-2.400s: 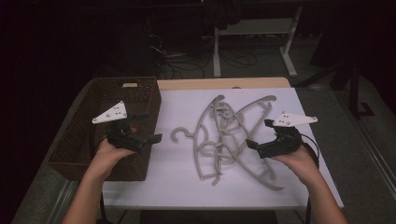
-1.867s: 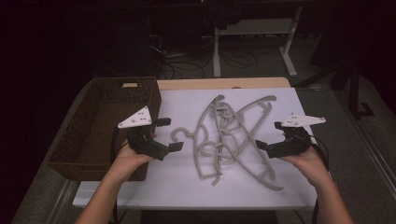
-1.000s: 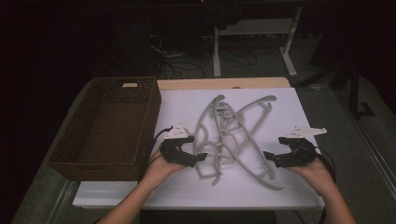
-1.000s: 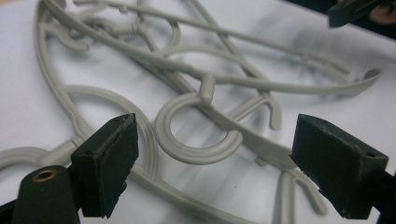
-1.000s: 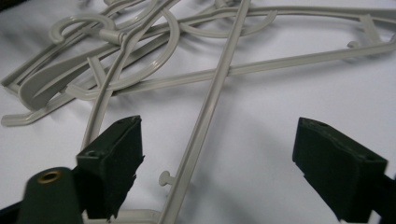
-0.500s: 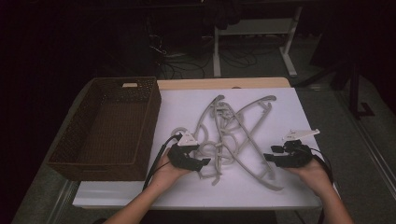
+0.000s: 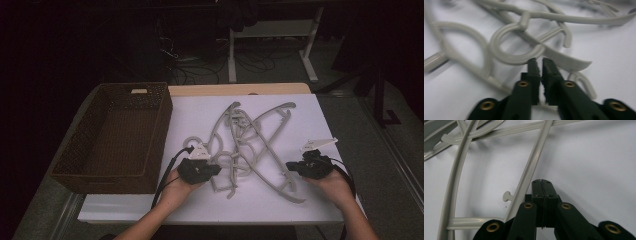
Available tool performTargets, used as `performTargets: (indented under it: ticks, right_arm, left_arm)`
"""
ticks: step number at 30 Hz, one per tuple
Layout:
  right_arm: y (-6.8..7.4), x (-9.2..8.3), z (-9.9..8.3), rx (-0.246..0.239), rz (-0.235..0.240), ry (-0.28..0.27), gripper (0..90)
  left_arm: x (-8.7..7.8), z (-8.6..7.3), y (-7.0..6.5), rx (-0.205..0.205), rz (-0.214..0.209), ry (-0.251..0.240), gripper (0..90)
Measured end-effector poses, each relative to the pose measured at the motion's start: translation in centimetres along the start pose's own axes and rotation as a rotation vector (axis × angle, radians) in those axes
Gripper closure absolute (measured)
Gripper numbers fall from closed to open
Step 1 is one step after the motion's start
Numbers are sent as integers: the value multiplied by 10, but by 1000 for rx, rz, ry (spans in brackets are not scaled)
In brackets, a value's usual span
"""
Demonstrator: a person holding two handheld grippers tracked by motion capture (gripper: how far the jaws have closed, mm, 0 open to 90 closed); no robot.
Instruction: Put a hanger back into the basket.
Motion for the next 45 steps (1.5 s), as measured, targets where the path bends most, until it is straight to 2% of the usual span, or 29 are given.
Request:
performTargets:
  ticks: [1, 4, 9, 11, 15, 18, 19, 21, 22, 23, 24, 26, 28, 34, 35, 36, 38, 39, 45]
  right_arm:
    - [0, 0, 0, 0, 0, 0, 885]
    - [2, 3, -1, -9, 5, 19, 887]
    - [3, 5, -2, -17, 13, 33, 888]
    - [5, 5, -3, -16, 44, 44, 888]
    - [7, 7, -4, -20, 54, 57, 888]
    - [12, 9, -5, -37, 78, 70, 888]
    - [17, 10, -5, -42, 111, 79, 888]
    - [22, 12, -5, -52, 140, 82, 888]
    - [22, 12, -5, -52, 140, 82, 888]
    - [28, 13, -5, -60, 174, 88, 888]
    - [28, 13, -5, -60, 174, 88, 888]
    - [36, 16, -4, -71, 205, 93, 887]
    - [40, 18, -4, -77, 220, 98, 887]
    - [48, 24, -2, -96, 243, 103, 888]
    - [53, 25, -1, -99, 266, 98, 888]
    - [55, 26, 0, -98, 275, 95, 887]
    - [57, 28, 2, -109, 277, 94, 888]
    - [63, 31, 4, -120, 281, 93, 887]
    - [75, 41, 7, -157, 291, 115, 888]
  left_arm:
    - [0, 0, 0, 0, 0, 0, 897]
    - [7, 3, -7, 20, -26, 18, 900]
    - [13, 3, -5, 29, -7, 30, 900]
    - [13, 2, 4, 16, 12, 41, 900]
    - [12, 2, 11, 3, 18, 42, 900]
    - [12, 1, 18, -1, 44, 46, 900]
    - [13, 2, 23, -10, 53, 44, 900]
    - [13, 2, 25, -15, 57, 41, 900]
    - [14, 2, 28, -17, 59, 39, 900]
    - [15, 2, 30, -19, 65, 41, 900]
    - [15, 2, 33, -16, 70, 44, 900]
    - [16, 3, 38, -23, 81, 44, 900]
    - [20, 3, 46, -34, 95, 51, 899]
    - [24, 4, 60, -36, 123, 56, 900]
    - [24, 5, 66, -38, 138, 52, 900]
    - [24, 5, 66, -38, 138, 52, 900]
    - [24, 6, 72, -47, 148, 49, 900]
    - [25, 6, 78, -54, 158, 46, 900]
    - [28, 6, 89, -58, 177, 49, 900]
Point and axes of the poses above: each handheld gripper's, and its own axes: x roughly forward along the jaws, z roughly out of its top, y roughly to its left, the point moved 7 cm from there along x, roughly forward along the jaws, and after that the axes turned 13 degrees about x, right-handed, at the moved point
